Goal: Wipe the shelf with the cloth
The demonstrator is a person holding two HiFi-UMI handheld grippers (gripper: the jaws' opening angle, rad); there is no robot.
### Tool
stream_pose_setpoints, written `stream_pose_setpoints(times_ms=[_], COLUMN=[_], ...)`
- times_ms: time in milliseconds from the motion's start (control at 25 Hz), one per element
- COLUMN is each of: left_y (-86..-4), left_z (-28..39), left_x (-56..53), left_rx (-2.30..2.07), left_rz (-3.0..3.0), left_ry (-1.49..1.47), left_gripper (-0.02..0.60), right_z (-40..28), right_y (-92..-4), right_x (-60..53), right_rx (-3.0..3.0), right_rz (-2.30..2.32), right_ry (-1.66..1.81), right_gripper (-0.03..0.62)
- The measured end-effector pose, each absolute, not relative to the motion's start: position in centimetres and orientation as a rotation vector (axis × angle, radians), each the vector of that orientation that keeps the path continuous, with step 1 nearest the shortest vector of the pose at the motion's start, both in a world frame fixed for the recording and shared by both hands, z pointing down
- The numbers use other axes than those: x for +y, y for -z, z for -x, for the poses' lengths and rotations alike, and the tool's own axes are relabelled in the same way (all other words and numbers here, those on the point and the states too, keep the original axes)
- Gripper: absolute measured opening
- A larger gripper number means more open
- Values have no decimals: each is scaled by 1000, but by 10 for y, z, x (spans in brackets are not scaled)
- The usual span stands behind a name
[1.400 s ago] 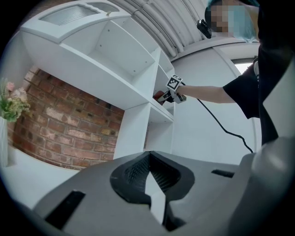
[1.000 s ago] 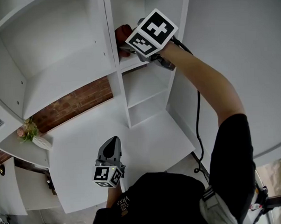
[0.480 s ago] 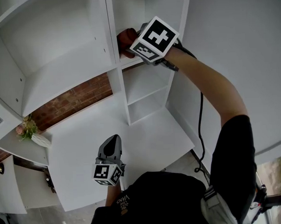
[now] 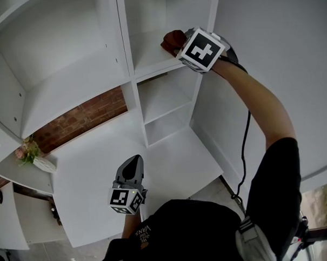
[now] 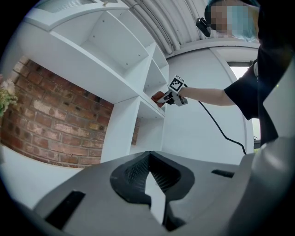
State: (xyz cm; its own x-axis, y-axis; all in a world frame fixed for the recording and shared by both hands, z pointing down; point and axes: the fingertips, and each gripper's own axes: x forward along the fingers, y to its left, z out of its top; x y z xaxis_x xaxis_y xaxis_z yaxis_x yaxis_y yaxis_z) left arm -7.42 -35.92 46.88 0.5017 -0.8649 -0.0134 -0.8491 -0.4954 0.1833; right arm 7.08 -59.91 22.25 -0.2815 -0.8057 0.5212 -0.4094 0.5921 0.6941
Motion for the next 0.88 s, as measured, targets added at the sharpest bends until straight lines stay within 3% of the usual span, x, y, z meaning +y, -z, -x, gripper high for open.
stream_pose_setpoints(times_ms=[360,880], left_y=[-469,-467], left_z=[58,58], left_x=[-368,-359], left_rx=[-1449,-1408], left_rz=[-2606,-2633], left_ry=[154,144], left_gripper=[6,6], right_z=[-130,-132], right_y=[-221,-211], right_x=[-612,-587], right_rx=[-1791,-1819], right_rz=[-1069,-1105], right_ry=[497,529], right_gripper=[94,94])
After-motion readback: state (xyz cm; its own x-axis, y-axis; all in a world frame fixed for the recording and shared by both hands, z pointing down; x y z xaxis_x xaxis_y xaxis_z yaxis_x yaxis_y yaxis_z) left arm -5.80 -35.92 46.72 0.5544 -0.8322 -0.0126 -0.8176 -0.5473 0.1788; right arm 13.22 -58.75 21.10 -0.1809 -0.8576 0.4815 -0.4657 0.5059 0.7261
